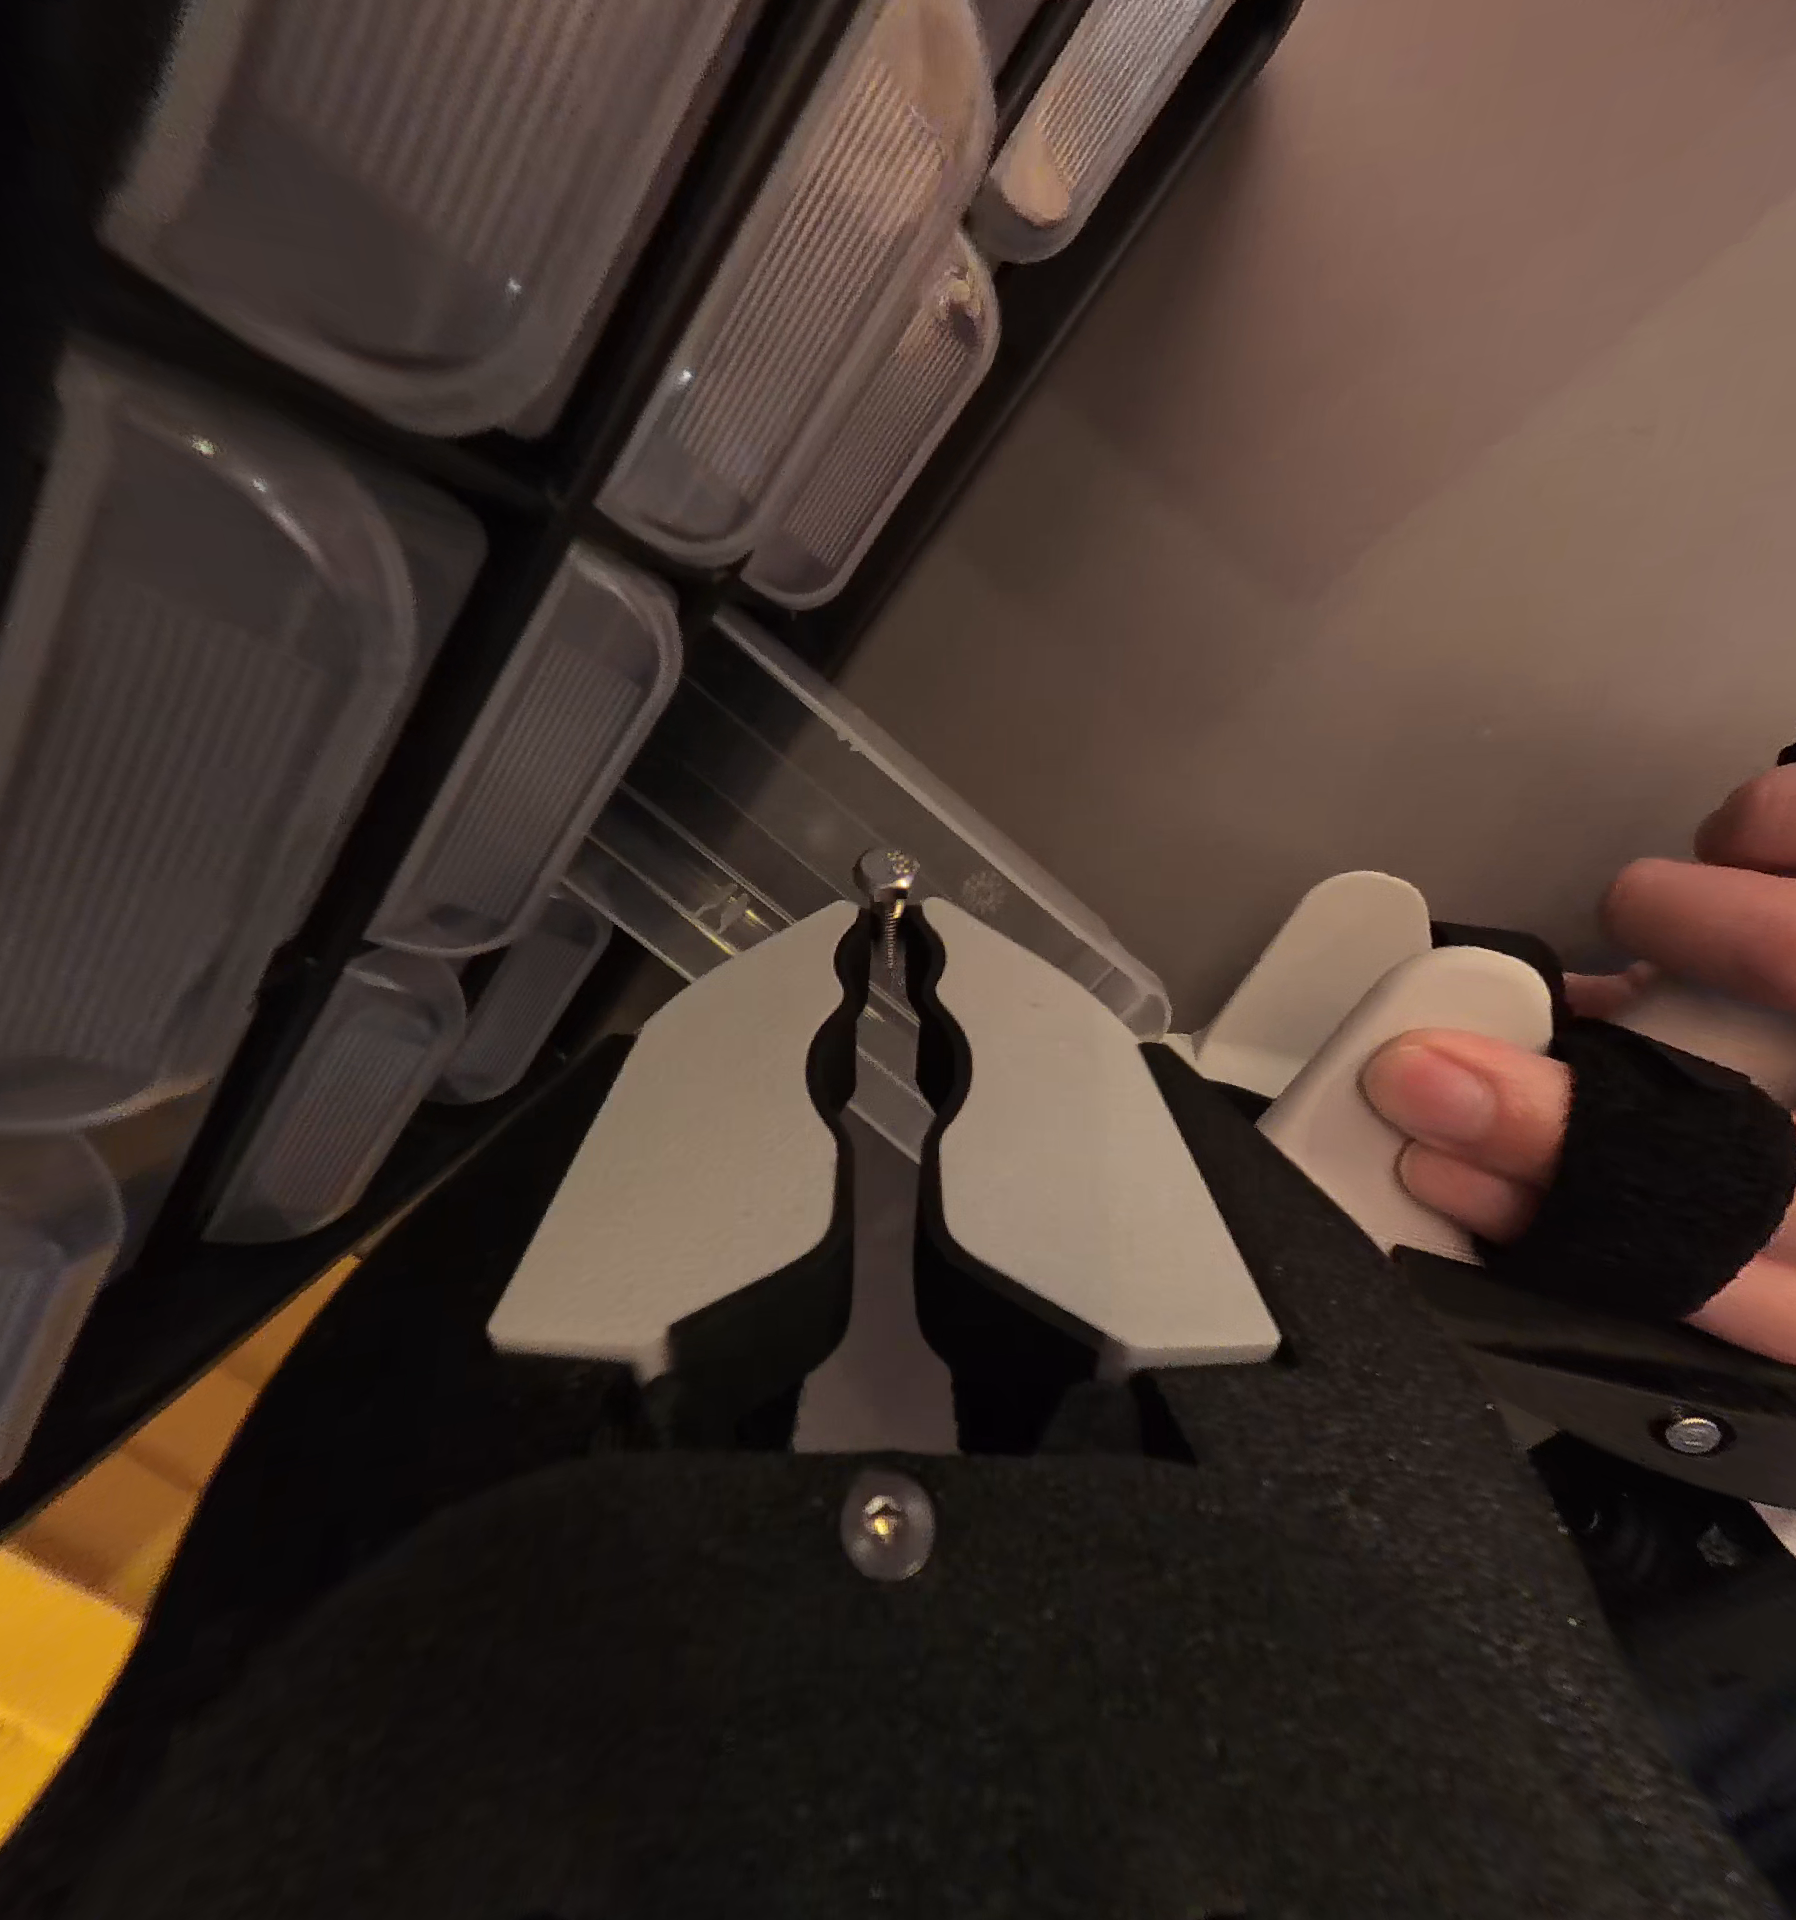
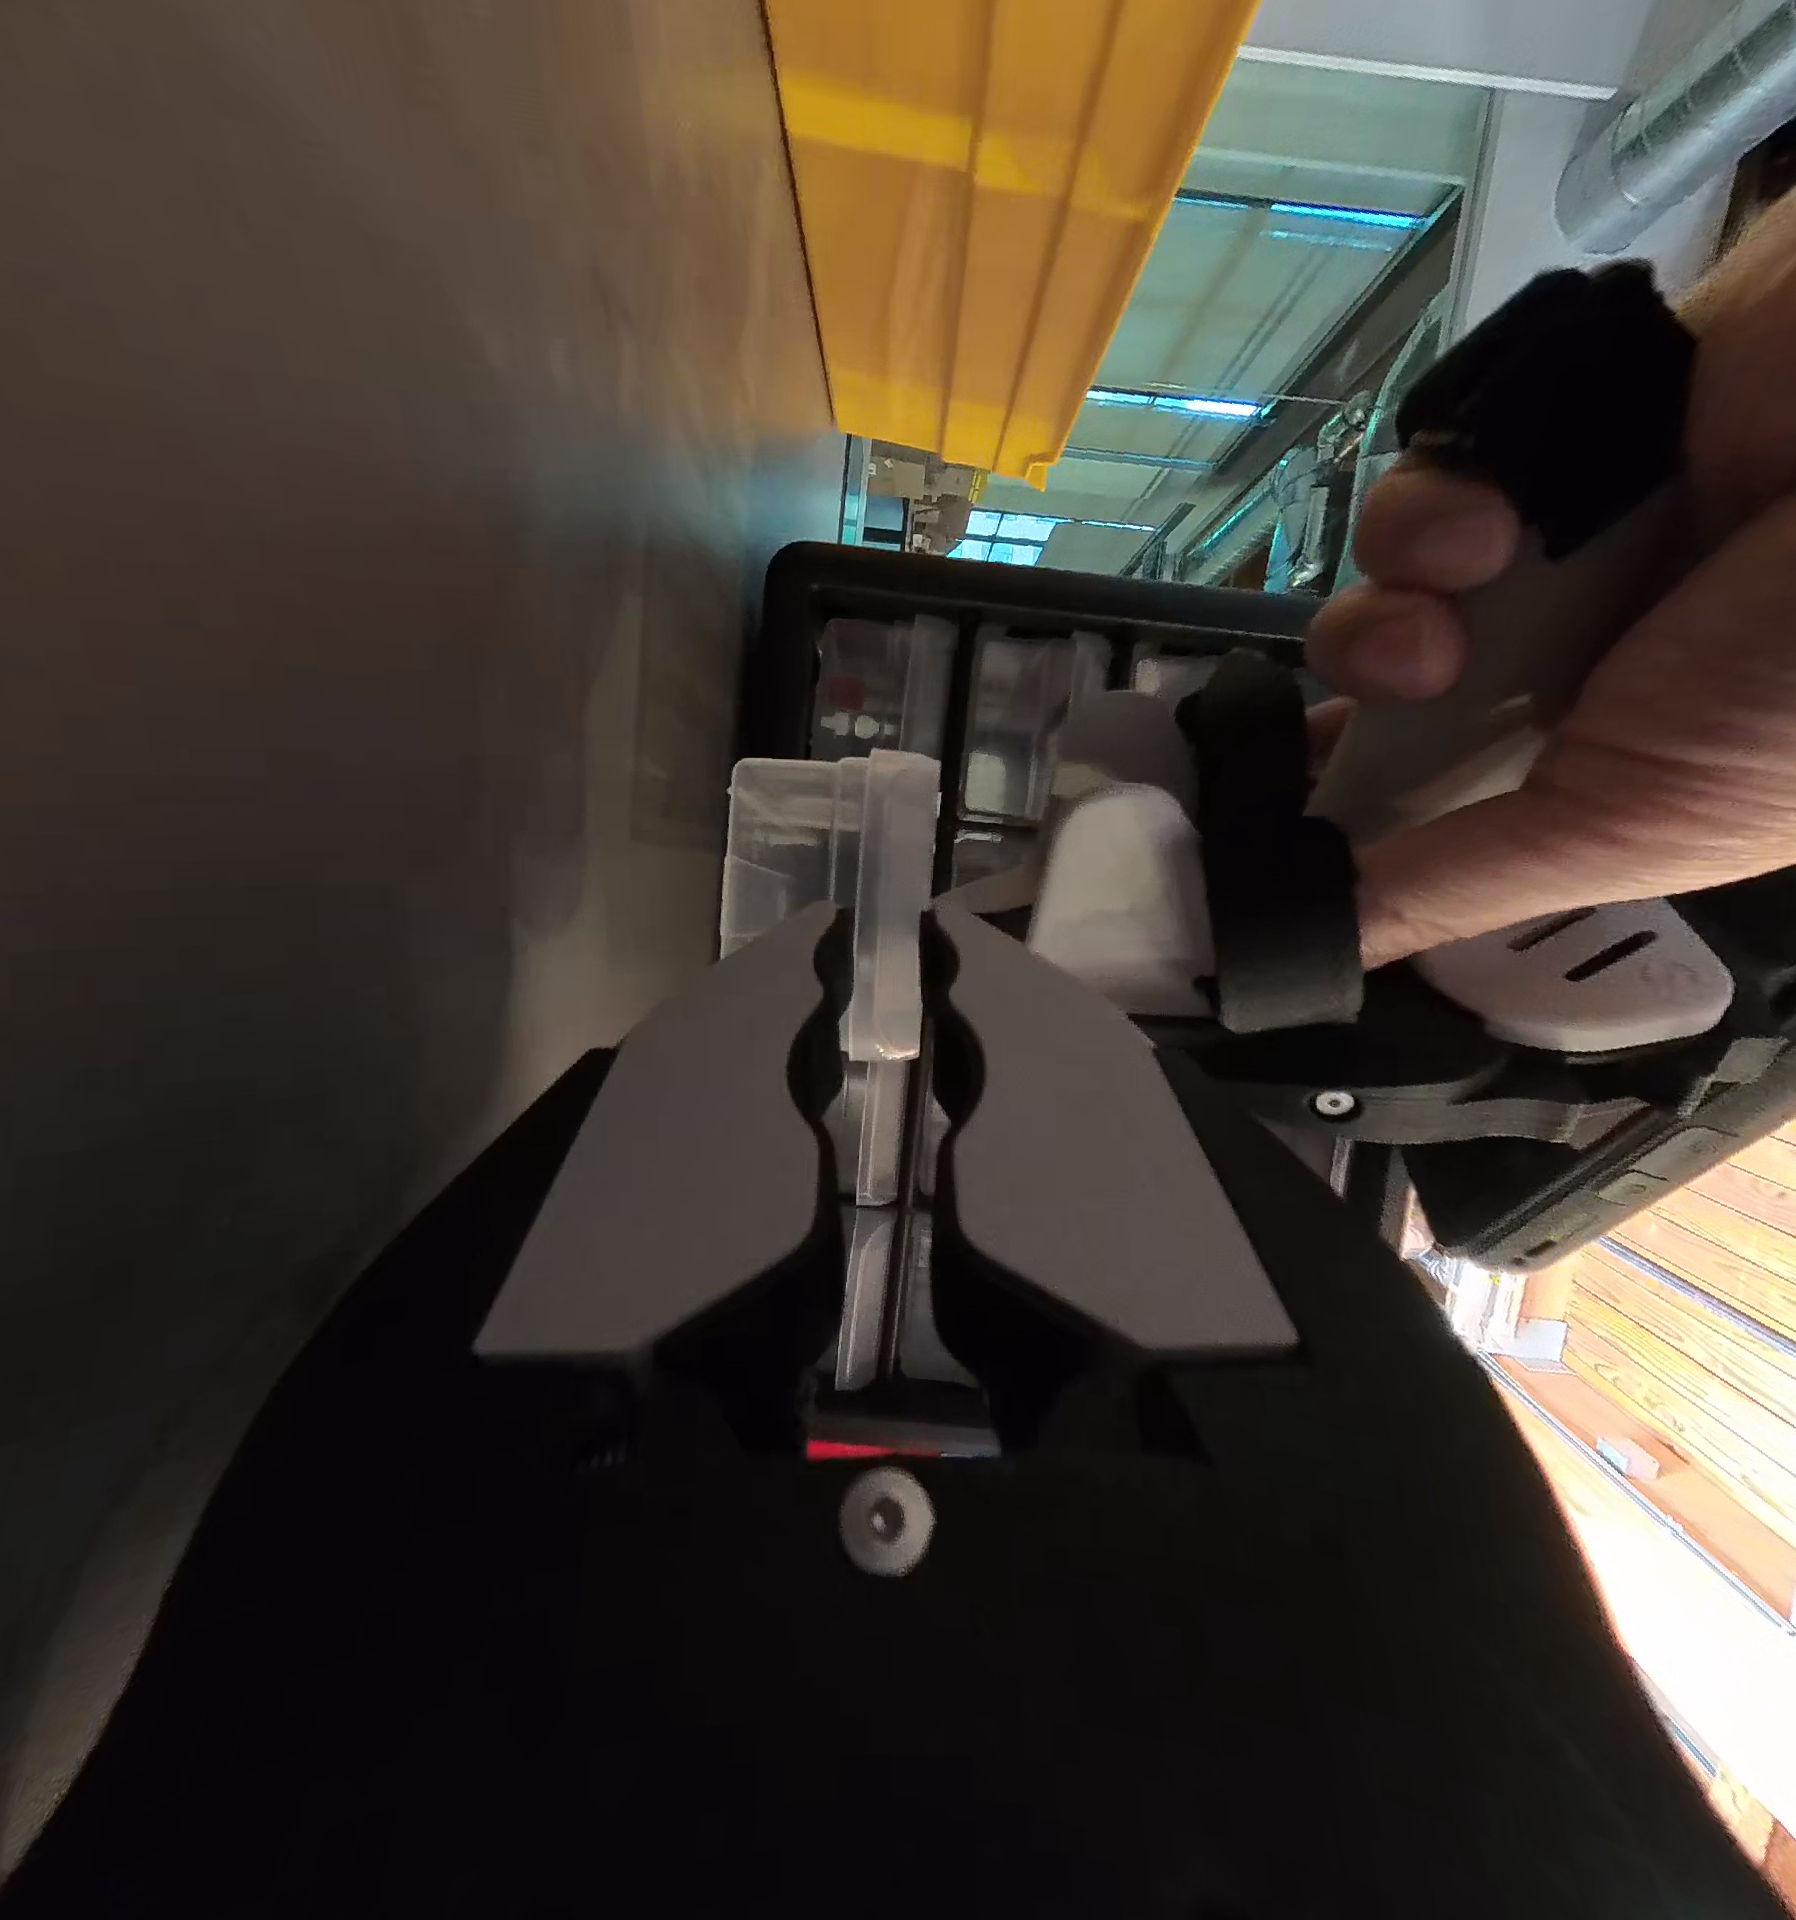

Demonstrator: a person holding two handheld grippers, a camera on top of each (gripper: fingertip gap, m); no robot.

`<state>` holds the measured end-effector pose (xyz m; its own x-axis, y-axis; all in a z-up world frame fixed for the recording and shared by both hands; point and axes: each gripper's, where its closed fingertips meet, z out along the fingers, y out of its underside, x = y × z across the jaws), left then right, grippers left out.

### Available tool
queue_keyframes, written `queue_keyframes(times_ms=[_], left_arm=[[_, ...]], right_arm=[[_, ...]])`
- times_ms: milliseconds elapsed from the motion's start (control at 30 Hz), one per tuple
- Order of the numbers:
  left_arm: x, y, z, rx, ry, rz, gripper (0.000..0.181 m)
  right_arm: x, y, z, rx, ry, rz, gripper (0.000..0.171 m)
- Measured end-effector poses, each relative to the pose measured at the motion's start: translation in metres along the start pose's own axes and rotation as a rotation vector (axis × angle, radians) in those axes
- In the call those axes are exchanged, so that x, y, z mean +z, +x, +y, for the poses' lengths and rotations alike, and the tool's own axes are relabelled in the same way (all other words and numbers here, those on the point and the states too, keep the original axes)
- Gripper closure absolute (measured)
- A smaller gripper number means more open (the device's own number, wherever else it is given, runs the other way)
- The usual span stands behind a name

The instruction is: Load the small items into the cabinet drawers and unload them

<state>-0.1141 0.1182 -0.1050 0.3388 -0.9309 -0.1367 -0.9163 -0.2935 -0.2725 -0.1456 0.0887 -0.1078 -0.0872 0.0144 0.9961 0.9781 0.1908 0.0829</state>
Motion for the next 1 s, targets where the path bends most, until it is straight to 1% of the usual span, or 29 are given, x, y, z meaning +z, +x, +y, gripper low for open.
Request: queue_keyframes(times_ms=[167, 300, 433, 533, 667, 800, 1000], left_arm=[[0.006, -0.002, 0.001, 0.012, 0.043, -0.018, 0.175], [0.012, -0.007, 0.011, 0.032, -0.007, -0.039, 0.176], [0.014, -0.004, 0.011, 0.035, -0.017, -0.007, 0.175], [0.017, -0.004, 0.011, 0.045, -0.038, -0.012, 0.175], [0.023, -0.002, 0.015, 0.061, -0.091, 0.007, 0.175], [0.025, -0.003, 0.014, 0.068, -0.102, 0.001, 0.175], [0.026, -0.005, 0.016, 0.075, -0.16, 0.002, 0.175]], right_arm=[[0.0, 0.0, 0.001, 0.005, 0.0, -0.001, 0.158], [0.001, -0.001, 0.001, 0.005, -0.003, -0.007, 0.158], [0.001, 0.0, 0.002, 0.008, -0.003, -0.008, 0.158], [0.001, -0.001, 0.002, 0.004, -0.005, -0.011, 0.158], [0.001, -0.002, 0.003, 0.005, -0.004, -0.014, 0.158], [0.0, -0.002, 0.003, 0.005, -0.004, -0.017, 0.158], [-0.001, -0.002, 0.003, 0.003, -0.004, -0.017, 0.158]])
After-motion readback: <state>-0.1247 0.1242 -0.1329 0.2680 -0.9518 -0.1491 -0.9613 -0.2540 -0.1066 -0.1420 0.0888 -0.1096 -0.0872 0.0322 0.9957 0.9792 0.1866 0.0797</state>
